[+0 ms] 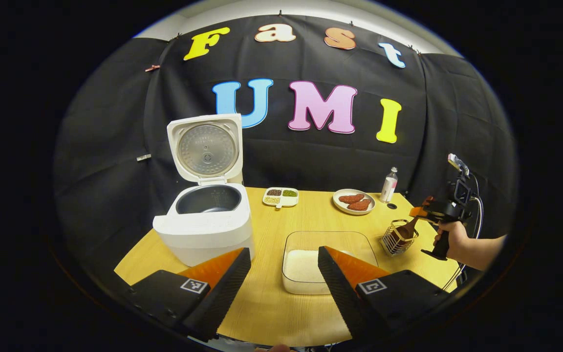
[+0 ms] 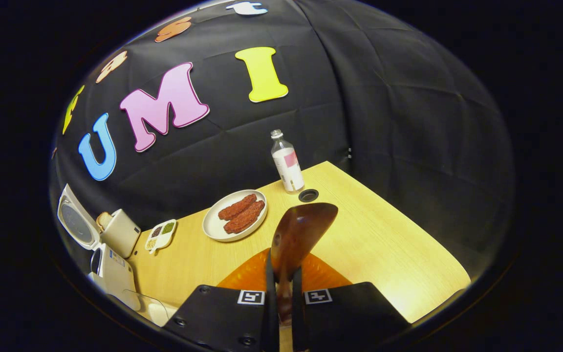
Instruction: Close the left gripper, press the button to open the rice cooker; take a wooden spoon from the chopstick holder with the right hand, scoop a spoonful of rice and pour it into the rice cooker, then put the wooden spoon back into the chopstick holder.
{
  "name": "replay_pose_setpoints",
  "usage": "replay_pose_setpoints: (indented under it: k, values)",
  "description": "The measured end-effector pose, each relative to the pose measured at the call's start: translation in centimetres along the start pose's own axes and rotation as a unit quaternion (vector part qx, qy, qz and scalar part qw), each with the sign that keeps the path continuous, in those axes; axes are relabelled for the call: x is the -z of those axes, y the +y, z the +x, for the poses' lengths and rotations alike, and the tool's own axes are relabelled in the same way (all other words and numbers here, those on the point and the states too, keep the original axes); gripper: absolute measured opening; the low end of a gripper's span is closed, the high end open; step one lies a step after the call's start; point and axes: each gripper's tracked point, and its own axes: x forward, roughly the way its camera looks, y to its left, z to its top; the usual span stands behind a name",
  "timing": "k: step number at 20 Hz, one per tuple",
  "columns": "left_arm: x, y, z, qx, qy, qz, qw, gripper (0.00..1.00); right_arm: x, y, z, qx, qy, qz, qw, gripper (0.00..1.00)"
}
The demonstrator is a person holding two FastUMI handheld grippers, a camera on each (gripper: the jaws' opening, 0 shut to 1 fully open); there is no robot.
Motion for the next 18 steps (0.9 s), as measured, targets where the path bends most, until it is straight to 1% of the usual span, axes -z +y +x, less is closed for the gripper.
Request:
replay_pose_setpoints:
  k: [1,2,3,4,8,11,14,18]
  values:
    - [0.2,-0.1,-0.1,0.002,-0.001,-0.001,1.0,0.96,-0.5,0.2,-0.3,-0.002,-0.008,-0.008,1.0,0.1]
    - [0.3,0.0,-0.2,0.003,-0.001,-0.001,1.0,0.96,-1.5,0.5,-1.3,-0.008,-0.015,-0.01,1.0,0.15]
    - [0.5,0.1,-0.4,0.004,0.0,-0.003,1.0,0.96,-2.6,0.8,-2.0,-0.01,-0.025,-0.011,1.0,0.1]
    - [0.5,0.2,-0.4,0.005,-0.001,-0.005,1.0,0.96,-3.6,1.0,-2.5,-0.011,-0.035,-0.011,0.999,0.15]
    - [0.7,1.0,-0.1,0.011,-0.007,-0.006,1.0,0.95,-8.4,2.2,-5.3,-0.014,-0.081,-0.019,0.996,0.15]
    - [0.0,1.7,0.2,0.025,-0.019,-0.001,1.0,0.96,-11.0,3.8,-7.4,-0.022,-0.106,-0.004,0.994,0.14]
    - [-0.5,3.2,0.2,0.036,-0.031,-0.006,0.999,0.96,-11.3,5.6,-9.4,-0.023,-0.115,-0.009,0.993,0.14]
    - [0.3,6.4,-0.7,0.047,-0.033,-0.012,0.998,0.96,-10.0,9.7,-12.6,-0.028,-0.118,-0.019,0.992,0.14]
